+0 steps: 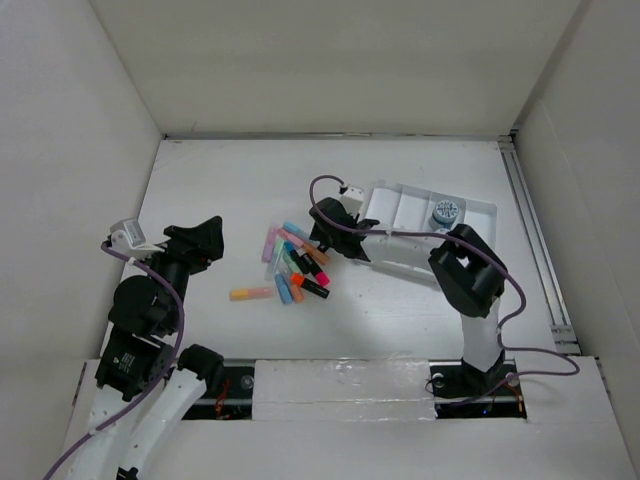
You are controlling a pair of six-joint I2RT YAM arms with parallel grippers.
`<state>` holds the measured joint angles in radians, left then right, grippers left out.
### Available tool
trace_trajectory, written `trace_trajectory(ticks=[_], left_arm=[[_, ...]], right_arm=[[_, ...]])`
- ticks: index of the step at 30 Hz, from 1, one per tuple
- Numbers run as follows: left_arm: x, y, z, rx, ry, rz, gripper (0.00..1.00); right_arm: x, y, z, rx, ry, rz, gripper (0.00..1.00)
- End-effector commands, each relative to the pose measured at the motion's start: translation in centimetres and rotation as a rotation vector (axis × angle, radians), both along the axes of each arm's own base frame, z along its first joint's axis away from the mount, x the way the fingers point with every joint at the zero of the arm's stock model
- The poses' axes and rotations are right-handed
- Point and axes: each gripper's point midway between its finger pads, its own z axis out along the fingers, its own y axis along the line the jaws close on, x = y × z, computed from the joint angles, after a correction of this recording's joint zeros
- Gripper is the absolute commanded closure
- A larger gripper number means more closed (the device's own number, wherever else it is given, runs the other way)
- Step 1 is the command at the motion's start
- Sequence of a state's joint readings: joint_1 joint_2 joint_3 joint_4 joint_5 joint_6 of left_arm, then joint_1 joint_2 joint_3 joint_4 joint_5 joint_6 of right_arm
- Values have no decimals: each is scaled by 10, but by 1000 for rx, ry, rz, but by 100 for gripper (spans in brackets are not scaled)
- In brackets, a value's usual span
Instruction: Organize the desk
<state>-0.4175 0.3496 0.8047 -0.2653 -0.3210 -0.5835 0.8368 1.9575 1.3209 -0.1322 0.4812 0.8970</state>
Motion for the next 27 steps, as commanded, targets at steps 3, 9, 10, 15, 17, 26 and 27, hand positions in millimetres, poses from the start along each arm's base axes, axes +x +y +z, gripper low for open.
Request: trace_trajectory(ticks=[3, 9, 10, 15, 17, 26, 27], left_arm=[[-1, -2, 11, -5, -46, -11, 26], [-2, -2, 11, -6, -48, -13, 26], [-1, -1, 12, -5, -49, -11, 26], [-2, -1, 12, -5, -51, -13, 26], [-2, -1, 12, -3, -49, -13, 26], [-2, -1, 12, -6, -51, -10, 26], [-2, -1, 12, -5, -52, -10, 26]], right_arm=[[14, -14, 1, -37, -6, -119, 42], [18, -19, -26, -98, 50, -148, 49], [17, -17, -30, -99, 60, -140, 50], [20, -17, -37, -104, 75, -129, 60], [20, -17, -35, -100, 72, -130, 59], [21, -18, -38, -137, 96, -97, 74], [22, -18, -37, -135, 91, -95, 80]])
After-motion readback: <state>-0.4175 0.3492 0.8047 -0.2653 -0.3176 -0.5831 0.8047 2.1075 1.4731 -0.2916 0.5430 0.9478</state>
